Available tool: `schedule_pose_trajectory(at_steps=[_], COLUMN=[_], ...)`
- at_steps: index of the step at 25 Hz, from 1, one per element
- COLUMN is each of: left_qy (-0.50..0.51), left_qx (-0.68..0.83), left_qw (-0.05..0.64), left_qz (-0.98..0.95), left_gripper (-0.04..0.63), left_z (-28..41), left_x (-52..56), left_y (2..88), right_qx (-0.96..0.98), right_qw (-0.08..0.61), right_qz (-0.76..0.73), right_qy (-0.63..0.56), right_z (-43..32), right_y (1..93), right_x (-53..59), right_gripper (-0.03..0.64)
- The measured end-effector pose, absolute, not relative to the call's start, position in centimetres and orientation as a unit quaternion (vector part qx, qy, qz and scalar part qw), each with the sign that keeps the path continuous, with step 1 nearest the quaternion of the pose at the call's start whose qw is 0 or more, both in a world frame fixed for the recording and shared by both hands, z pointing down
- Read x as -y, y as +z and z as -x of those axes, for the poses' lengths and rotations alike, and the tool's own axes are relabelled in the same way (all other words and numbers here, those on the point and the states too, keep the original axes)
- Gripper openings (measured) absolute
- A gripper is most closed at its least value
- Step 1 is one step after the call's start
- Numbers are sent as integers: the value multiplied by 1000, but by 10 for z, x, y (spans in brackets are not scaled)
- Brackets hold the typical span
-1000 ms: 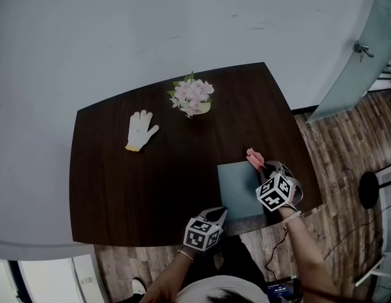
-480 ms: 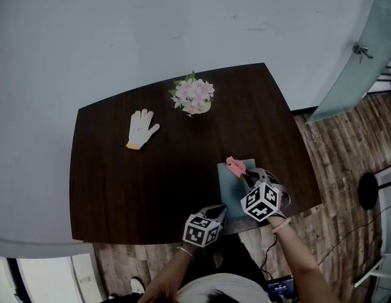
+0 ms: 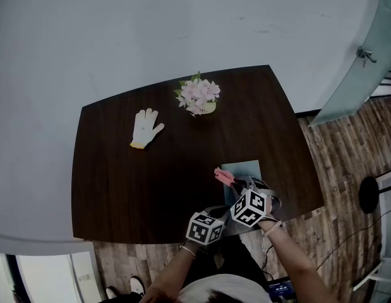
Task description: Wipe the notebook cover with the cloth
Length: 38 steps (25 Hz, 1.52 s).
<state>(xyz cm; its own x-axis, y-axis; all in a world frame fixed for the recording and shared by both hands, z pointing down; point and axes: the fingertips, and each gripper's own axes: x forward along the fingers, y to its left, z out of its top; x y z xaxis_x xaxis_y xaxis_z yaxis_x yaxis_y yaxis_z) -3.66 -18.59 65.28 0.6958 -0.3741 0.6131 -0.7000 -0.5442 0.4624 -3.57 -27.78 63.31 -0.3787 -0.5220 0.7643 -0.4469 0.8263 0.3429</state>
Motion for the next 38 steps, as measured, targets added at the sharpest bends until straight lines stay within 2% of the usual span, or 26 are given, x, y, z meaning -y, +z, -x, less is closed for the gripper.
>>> schedule_pose_trajectory(at_steps=[13,38], left_qy=[224,232], left_qx=[309,320], left_qw=[367,367], left_qz=[-848,-842], left_gripper=[20,20], left_z=[39,37], left_x=[187,187], left_y=[652,655], right_qx=[814,805], right_qw=[517,522], right_qz=[-259,-274], right_qy=[-59,-63], right_z=[49,14], right_y=[660,662], right_x=[278,278], right_gripper=[34,32])
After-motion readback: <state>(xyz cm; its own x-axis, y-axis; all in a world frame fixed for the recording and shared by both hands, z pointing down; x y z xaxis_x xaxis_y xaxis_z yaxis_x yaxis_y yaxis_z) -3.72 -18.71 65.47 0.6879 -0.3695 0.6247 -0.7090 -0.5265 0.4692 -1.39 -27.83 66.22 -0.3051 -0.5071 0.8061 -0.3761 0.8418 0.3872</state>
